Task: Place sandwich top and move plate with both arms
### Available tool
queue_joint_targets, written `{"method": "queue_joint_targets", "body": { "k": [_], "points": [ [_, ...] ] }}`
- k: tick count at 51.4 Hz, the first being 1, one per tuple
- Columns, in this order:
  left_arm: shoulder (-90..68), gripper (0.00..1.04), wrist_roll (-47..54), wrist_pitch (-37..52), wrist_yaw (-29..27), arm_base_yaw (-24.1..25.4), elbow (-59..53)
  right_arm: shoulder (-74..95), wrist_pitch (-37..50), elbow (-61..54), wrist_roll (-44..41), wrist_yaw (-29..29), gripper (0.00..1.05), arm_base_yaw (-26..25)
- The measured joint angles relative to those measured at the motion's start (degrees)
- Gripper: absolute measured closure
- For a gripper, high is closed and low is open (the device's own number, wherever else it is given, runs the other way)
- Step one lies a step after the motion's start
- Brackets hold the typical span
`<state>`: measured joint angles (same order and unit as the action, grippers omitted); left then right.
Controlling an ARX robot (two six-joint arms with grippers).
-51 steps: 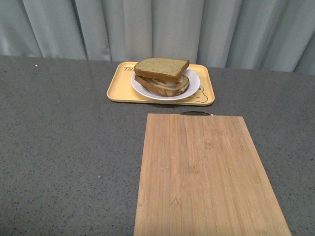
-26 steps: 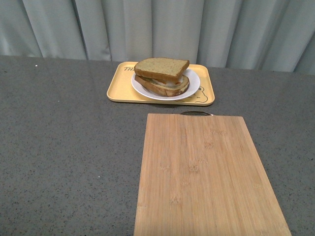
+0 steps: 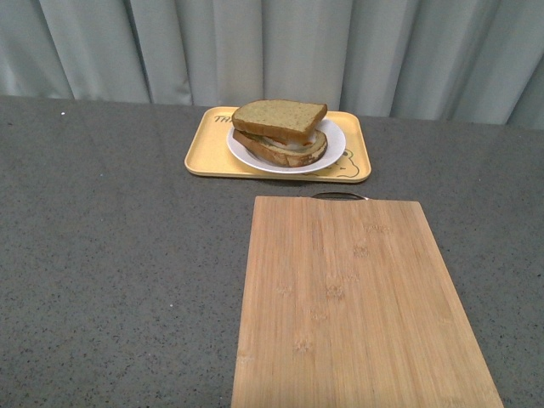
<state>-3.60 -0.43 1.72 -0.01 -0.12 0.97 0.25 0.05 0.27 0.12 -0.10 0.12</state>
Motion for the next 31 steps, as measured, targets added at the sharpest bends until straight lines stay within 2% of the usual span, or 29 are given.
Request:
{"method": "queue_joint_targets", "body": {
  "k": [12, 17, 23, 31],
  "points": [
    [3.3, 1.01, 0.0, -1.6, 0.0, 0.0, 0.0, 0.0, 0.0, 0.0, 0.0, 0.0, 0.09, 0.0],
    [3.3, 0.78, 0.0, -1.6, 0.0, 0.0, 0.0, 0.0, 0.0, 0.0, 0.0, 0.0, 0.09, 0.0],
    [3.3, 0.58, 0.0, -1.6, 0.0, 0.0, 0.0, 0.0, 0.0, 0.0, 0.0, 0.0, 0.09, 0.0],
    [3.3, 0.21, 0.0, -1.6, 0.0, 0.0, 0.0, 0.0, 0.0, 0.0, 0.0, 0.0, 0.09, 0.0]
  ]
}}
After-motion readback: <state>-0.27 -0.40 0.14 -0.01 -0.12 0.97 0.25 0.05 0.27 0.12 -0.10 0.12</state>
